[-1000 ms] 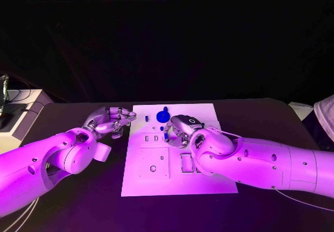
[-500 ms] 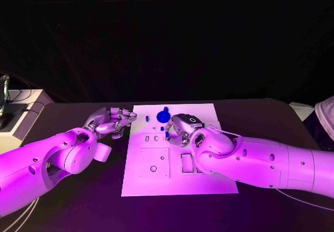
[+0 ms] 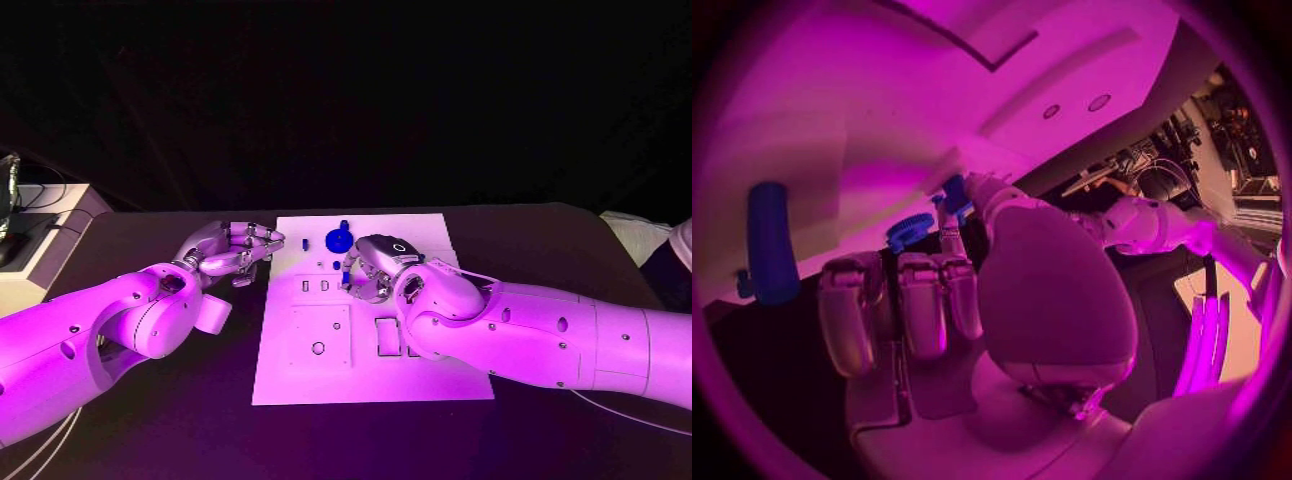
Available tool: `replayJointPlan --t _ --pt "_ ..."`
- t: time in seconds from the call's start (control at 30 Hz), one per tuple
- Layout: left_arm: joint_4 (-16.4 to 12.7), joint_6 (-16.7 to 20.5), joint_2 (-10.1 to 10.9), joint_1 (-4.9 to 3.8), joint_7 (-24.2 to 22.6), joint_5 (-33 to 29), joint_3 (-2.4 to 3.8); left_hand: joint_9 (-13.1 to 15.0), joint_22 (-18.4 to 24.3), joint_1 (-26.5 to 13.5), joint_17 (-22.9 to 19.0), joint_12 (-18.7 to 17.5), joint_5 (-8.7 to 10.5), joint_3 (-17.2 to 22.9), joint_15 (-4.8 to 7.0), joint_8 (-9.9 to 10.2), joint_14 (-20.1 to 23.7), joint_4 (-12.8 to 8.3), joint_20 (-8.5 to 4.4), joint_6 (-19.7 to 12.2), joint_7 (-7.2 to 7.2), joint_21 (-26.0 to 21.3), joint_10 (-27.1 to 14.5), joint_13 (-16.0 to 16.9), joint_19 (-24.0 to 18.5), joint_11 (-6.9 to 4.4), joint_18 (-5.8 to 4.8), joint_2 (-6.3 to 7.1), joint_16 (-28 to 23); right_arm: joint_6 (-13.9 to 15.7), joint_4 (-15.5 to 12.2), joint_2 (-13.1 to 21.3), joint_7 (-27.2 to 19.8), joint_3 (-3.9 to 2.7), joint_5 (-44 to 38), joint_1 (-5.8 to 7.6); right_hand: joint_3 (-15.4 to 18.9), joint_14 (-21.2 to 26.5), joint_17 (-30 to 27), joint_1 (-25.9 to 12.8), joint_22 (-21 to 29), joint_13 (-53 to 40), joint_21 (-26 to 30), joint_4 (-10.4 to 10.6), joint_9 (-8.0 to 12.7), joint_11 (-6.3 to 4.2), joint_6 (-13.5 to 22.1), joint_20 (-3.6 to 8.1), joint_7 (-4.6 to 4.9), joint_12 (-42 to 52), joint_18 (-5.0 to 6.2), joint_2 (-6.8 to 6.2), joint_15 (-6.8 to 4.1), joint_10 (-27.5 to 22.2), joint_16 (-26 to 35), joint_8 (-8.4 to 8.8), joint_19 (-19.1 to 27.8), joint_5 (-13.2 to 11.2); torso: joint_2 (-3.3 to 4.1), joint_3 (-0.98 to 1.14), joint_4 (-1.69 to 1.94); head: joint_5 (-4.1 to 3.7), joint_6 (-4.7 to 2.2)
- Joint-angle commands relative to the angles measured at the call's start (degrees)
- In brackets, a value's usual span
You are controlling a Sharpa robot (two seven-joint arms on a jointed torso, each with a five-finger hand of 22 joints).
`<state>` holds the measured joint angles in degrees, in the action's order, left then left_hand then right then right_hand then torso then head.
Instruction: Assemble the parts on the task board
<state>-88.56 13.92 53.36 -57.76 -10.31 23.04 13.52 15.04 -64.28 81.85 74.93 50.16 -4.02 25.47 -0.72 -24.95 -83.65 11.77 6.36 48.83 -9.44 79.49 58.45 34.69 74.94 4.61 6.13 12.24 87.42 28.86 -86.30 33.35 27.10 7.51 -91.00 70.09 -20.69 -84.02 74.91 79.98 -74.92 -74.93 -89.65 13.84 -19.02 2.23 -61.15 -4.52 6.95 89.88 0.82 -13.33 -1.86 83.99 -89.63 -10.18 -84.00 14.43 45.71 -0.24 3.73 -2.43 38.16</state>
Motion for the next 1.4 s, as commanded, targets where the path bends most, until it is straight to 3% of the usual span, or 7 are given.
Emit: replayJointPlan --t 0.03,0.73,0.87,0.97,1.03,1.2,1.4 --pt "-0.08 -1.15 -0.08 0.01 0.00 0.36 0.04 0.09 -0.05 -0.60 9.54 0.20 0.08 0.33 -0.04 -0.38 -3.72 0.02 -0.01 -0.33 0.04 0.21 -0.32 0.07 0.31 -0.08 -0.82 -0.07 0.38 -1.21 0.04 0.02 -0.08 0.06 -0.50 -0.11 0.63 -5.95 14.96 -0.04 -15.08 -15.07 -0.35 -0.01 0.16 0.20 0.58 0.18 0.05 0.12 -0.82 -0.66 0.22 6.01 -0.33 0.35 -6.00 -0.02 0.00 0.01 0.03 0.01 0.02" --pt "0.20 -1.06 -0.34 0.03 1.14 2.40 0.04 0.06 -0.37 -0.81 10.64 0.59 0.12 0.27 -0.14 -0.39 -4.25 0.13 0.04 -0.83 -0.09 0.42 -0.53 0.19 0.48 0.04 -0.89 0.13 0.83 3.19 -1.01 1.05 -1.11 0.07 -0.29 -0.11 6.61 -5.89 14.71 -0.72 -15.08 -13.96 -0.35 2.11 1.83 2.19 6.91 -1.50 2.23 -1.25 -0.82 -1.89 2.05 4.84 -0.25 3.33 -6.00 -2.34 -0.05 0.07 0.08 0.10 0.09" --pt "0.36 -0.47 -0.60 0.03 2.56 4.07 0.04 0.03 -0.32 -1.60 11.44 1.74 0.12 -0.07 -0.30 -0.50 -4.65 0.64 0.18 -1.47 -0.24 0.49 -0.33 0.56 0.38 0.20 -0.86 0.35 1.19 3.82 -2.81 2.70 -1.17 -0.03 1.76 -0.08 13.47 -5.92 14.85 -0.29 -14.94 -12.92 -0.15 2.92 2.76 3.21 9.61 -2.35 3.32 -2.49 -0.77 -1.08 2.98 3.70 -0.30 5.30 -5.89 -7.33 -0.12 0.14 -0.01 0.35 0.02" --pt "0.45 0.10 -0.82 0.03 4.64 5.78 0.04 0.07 -0.85 -3.76 12.48 4.38 -0.04 -0.91 -0.35 -0.97 -5.16 2.28 0.27 -1.82 -0.18 0.84 0.81 1.49 0.68 0.18 -0.95 0.08 1.62 4.14 -4.89 4.63 -1.55 -0.26 3.77 0.19 17.41 -5.93 14.89 -0.49 -14.89 -12.88 -0.08 3.01 2.93 3.36 9.51 -2.58 3.42 -2.47 -0.75 -0.71 3.12 3.68 -0.31 5.55 -5.86 -6.79 -0.20 0.19 -0.16 0.57 -0.03" --pt "0.58 0.21 -1.12 0.02 6.64 7.28 0.04 0.26 -1.26 -5.66 13.42 9.33 -0.21 -1.57 -0.19 -1.71 -5.61 3.86 0.17 -1.53 0.11 1.09 4.34 6.71 0.98 -0.03 -1.02 -0.35 1.97 4.75 -6.12 5.92 -2.58 -0.45 6.30 0.60 19.79 -5.97 15.07 -0.62 -15.01 -13.00 -0.26 3.10 2.91 3.28 8.90 -2.60 3.33 -2.29 -0.80 -0.11 3.11 3.82 -0.36 5.37 -5.95 -5.80 -0.29 0.22 -0.21 0.65 -0.15" --pt "0.65 -0.63 -1.83 0.00 11.77 10.98 0.04 1.61 -3.07 -11.04 14.89 17.96 -0.37 -3.03 0.49 -4.04 -6.27 4.89 -0.44 -0.90 0.95 1.97 10.90 16.98 2.35 -0.73 -1.39 -2.08 2.51 5.77 -7.40 8.23 -8.15 -0.80 14.30 2.16 19.48 -5.98 15.09 -0.56 -15.08 -13.56 -0.35 2.94 2.50 2.71 6.72 -2.29 2.66 -1.59 -0.82 1.31 2.66 4.45 -0.37 4.03 -6.00 -4.36 -0.90 0.51 -0.48 0.94 -0.21" --pt "0.56 -4.63 -3.30 -0.63 20.14 18.19 0.07 3.49 -4.80 -13.43 15.07 21.96 -0.43 -3.59 1.19 -6.56 -6.35 4.90 -1.09 -0.36 1.82 2.71 14.01 22.15 3.63 -1.49 -1.75 -2.96 2.58 5.51 -6.24 10.55 -16.45 -1.09 26.81 5.53 17.57 -5.98 15.09 0.04 -15.08 -14.61 -0.35 2.88 1.43 1.67 4.14 -1.44 1.52 -0.39 -0.82 3.36 1.75 5.54 -0.37 1.43 -6.00 1.20 -2.12 0.97 -0.58 1.47 0.09"
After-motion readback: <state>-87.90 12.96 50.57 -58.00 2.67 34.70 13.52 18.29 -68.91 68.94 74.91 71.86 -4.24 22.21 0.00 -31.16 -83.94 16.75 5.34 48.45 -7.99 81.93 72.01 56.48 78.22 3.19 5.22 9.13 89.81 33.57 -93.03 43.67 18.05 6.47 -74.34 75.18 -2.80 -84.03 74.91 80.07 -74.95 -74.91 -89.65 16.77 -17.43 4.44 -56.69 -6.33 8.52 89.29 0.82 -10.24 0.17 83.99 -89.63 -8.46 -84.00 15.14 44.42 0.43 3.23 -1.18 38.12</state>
